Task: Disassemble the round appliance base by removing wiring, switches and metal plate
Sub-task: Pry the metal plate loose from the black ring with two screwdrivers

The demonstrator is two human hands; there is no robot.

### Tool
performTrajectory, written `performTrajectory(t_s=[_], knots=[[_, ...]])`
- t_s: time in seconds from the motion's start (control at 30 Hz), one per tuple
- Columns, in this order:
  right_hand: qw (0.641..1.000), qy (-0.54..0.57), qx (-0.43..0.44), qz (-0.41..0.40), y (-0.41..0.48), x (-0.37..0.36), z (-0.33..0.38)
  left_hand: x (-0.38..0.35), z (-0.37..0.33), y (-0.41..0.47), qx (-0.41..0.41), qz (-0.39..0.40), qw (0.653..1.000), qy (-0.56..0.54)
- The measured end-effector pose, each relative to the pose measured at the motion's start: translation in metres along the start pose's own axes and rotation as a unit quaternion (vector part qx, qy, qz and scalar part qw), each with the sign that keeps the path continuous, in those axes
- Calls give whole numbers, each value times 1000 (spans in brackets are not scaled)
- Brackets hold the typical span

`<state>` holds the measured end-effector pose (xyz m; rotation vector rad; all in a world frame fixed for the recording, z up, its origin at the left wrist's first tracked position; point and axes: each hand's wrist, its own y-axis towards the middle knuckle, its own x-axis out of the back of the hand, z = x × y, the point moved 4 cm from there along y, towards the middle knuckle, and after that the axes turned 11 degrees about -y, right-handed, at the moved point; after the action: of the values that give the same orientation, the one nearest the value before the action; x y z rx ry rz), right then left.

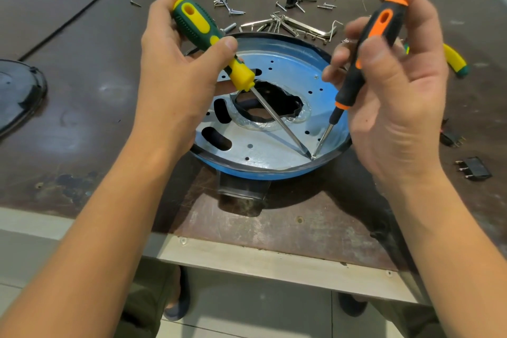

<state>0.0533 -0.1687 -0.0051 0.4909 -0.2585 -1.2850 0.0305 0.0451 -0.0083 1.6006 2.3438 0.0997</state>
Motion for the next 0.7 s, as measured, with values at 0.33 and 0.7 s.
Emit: performTrajectory(t_s=[0.33,0.7], knots=[[999,24,21,31,11,10,37,0,0,3,6,6,1000,-12],[605,-705,-98,357,8,-18,28,3,2,3,-2,-11,1000,-14]])
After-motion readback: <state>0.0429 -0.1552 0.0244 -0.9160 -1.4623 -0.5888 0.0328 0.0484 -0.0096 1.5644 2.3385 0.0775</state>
